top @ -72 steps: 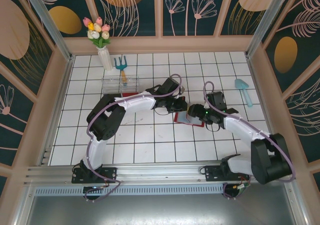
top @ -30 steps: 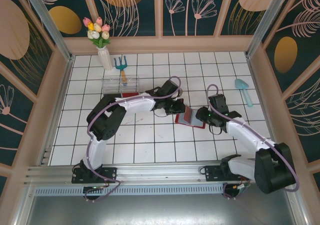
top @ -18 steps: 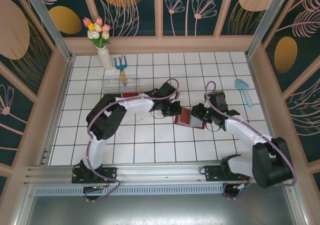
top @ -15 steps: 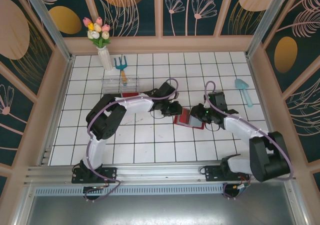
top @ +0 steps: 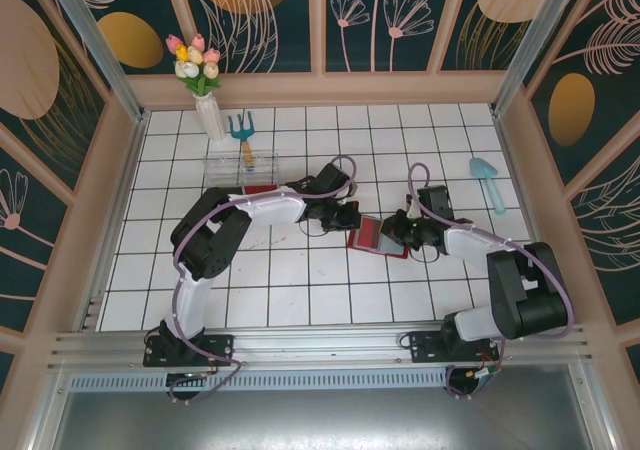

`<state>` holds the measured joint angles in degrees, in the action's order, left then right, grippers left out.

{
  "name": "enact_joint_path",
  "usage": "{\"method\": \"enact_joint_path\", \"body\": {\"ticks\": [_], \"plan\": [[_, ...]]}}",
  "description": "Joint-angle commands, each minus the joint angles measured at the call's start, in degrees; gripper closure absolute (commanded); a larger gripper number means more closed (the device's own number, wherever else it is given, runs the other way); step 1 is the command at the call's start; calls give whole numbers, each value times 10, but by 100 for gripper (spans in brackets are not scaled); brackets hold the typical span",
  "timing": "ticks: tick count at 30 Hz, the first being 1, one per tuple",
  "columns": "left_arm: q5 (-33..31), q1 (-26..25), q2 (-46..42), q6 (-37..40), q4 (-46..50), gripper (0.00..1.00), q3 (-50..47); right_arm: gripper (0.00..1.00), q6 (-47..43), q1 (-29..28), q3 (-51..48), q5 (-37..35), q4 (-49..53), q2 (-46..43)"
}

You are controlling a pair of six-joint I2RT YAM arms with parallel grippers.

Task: Take the credit cards out of the card holder

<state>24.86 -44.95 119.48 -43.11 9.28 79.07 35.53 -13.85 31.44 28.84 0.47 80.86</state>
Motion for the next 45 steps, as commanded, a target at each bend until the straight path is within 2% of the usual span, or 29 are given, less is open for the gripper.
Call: {"method": "enact_joint_path", "body": {"ticks": [1, 6, 15, 31, 35, 40, 45], "plan": [[23, -1, -10, -1, -23, 100, -8, 88, -1, 6, -9, 17, -20, 9], [23, -2, 15, 3, -5, 100, 1, 86, -2, 11, -11, 24, -26, 22], [-15, -2, 36, 3, 38, 100, -6, 82, -7, 16, -13, 32, -25, 43], [-2, -3, 39, -4, 31, 100, -7, 81, 5, 16, -16, 106, -89, 90], [-2, -4, 38, -5, 30, 100, -8, 84, 2, 16, -16, 103, -84, 84], [-1, -4, 37, -4, 31, 100, -8, 100, -2, 16, -21, 99, -79, 74], [-17, -2, 38, -4, 46, 100, -6, 100, -4, 25, -31, 80, -59, 48]]}}
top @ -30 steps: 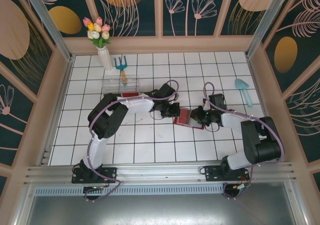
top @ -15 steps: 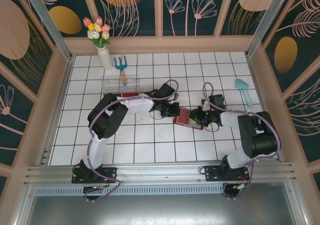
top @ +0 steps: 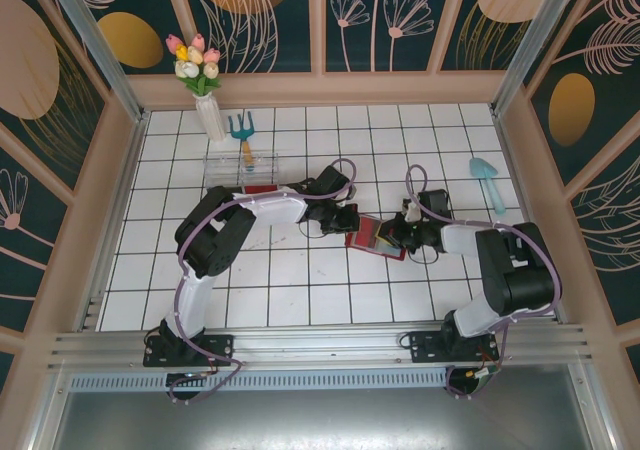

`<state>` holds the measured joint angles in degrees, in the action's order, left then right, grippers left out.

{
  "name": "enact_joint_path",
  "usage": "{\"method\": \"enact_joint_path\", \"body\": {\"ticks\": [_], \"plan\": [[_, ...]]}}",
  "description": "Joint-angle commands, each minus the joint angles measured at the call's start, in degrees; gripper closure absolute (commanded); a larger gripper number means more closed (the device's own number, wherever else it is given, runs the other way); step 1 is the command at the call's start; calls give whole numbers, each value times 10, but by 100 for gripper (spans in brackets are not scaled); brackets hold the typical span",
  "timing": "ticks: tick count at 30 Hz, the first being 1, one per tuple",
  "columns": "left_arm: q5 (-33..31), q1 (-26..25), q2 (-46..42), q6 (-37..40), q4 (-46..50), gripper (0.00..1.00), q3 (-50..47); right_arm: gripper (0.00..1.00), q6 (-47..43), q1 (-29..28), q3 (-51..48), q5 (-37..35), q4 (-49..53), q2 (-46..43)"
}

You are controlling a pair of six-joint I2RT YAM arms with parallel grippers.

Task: Take the credit cards out of the card holder

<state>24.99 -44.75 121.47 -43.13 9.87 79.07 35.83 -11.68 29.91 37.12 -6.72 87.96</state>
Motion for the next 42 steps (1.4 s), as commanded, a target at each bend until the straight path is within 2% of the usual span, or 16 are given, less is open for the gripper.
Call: {"method": "enact_joint_path", "body": {"ticks": [1, 7, 14, 19, 20, 23, 26, 28, 29, 33, 38, 42], "plan": [[-22, -3, 18, -4, 43, 100, -7, 100, -7, 7, -19, -7, 17, -33], [-23, 2, 17, -10, 39, 100, -12, 100, -9, 32, -39, -21, 56, -100], [-17, 4, 8, -18, 29, 100, -6, 100, -18, 35, -37, -42, 112, -166], [-20, 10, -18, -39, -7, 95, -13, 100, -31, 35, -17, -83, 184, -256], [-21, 11, -26, -44, -16, 92, -17, 100, -33, 36, -13, -82, 189, -271], [-3, 24, -64, -73, -81, 72, -44, 100, -37, 37, 1, -57, 188, -296], [15, 43, -113, -95, -151, 65, -80, 100, -40, 38, 19, -22, 170, -295], [30, 56, -147, -105, -191, 52, -103, 100, -37, 38, 31, 2, 146, -287], [39, 61, -162, -106, -210, 49, -115, 100, -36, 38, 37, 15, 133, -282], [96, 84, -209, -123, -297, 49, -166, 100, -28, 38, 79, 81, 85, -241], [166, 114, -249, -150, -398, 60, -220, 100, -6, 37, 132, 171, 22, -186], [184, 125, -270, -124, -384, 64, -220, 100, -3, 31, 178, 220, 4, -137]]}}
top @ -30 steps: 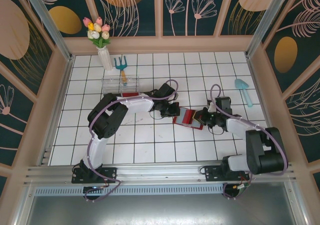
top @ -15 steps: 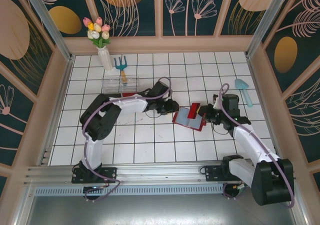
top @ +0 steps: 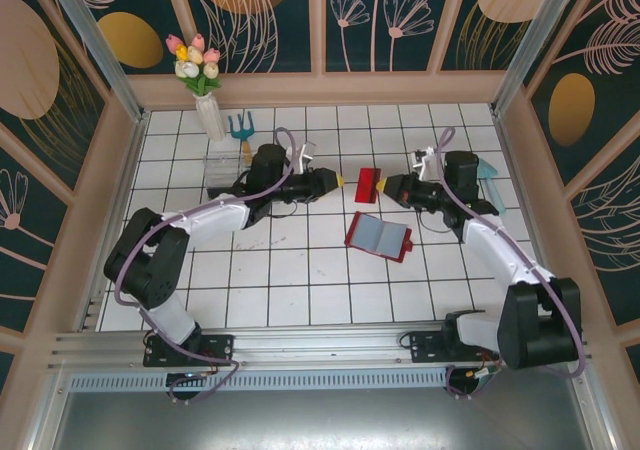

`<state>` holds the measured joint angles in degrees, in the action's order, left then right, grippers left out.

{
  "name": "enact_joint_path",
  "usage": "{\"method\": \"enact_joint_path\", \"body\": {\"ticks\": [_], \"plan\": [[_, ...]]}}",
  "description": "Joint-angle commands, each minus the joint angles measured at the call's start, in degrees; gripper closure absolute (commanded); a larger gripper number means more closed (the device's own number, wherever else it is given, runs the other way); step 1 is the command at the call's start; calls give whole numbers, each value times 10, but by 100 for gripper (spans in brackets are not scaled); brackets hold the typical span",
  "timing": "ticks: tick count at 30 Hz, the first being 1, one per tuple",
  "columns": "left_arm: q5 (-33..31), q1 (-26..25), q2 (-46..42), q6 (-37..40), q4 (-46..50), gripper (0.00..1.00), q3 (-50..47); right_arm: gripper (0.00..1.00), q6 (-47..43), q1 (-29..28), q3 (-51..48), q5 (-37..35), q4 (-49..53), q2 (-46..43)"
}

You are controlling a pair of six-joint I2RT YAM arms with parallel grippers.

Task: Take the credit cards out of the card holder

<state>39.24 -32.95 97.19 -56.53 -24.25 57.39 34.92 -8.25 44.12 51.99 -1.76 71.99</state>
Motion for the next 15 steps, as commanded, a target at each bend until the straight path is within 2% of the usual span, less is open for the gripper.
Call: {"method": "enact_joint_path", "body": {"ticks": [1, 6, 15], "plan": [[41, 9, -32, 14, -39, 65, -2, 100, 7, -8, 46, 77, -47, 31], [45, 12, -38, 14, -45, 69, -2, 100, 6, -35, 86, 90, -51, 71], [77, 13, -36, -10, -94, 73, -14, 100, 11, -47, 89, 121, -72, 94]]}}
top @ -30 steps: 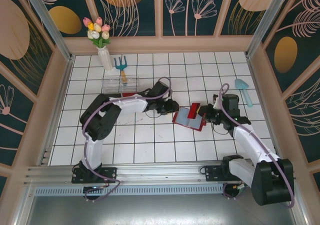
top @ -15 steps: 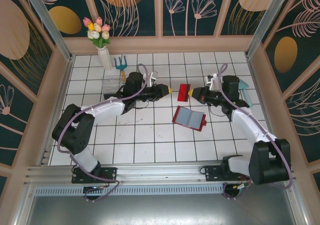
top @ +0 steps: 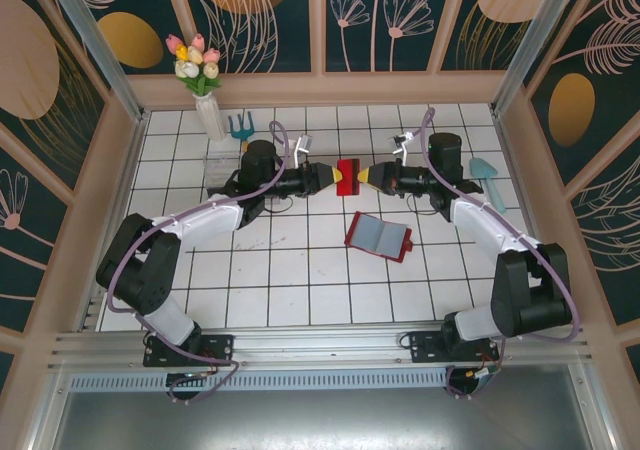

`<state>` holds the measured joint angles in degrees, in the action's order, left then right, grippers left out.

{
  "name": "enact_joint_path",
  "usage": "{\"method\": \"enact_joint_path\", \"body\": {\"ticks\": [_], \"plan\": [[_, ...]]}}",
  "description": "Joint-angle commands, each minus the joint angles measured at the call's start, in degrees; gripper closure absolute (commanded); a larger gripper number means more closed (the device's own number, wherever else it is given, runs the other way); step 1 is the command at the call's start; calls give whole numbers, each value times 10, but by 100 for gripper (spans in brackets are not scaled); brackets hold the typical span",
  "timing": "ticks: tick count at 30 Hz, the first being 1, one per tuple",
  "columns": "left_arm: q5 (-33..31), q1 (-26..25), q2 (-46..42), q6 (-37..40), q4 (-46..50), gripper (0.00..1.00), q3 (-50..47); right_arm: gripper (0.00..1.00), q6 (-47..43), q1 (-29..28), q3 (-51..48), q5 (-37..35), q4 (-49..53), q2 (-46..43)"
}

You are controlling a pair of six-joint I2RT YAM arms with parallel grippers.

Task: Take the credit cards out of the card holder

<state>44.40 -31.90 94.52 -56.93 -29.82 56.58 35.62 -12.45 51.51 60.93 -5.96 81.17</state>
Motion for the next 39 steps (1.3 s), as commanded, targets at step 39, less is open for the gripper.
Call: {"method": "enact_joint_path", "body": {"ticks": [39], "plan": [[69, 32, -17, -18, -66, 75, -38, 100, 41, -26, 6, 50, -90, 23]]}}
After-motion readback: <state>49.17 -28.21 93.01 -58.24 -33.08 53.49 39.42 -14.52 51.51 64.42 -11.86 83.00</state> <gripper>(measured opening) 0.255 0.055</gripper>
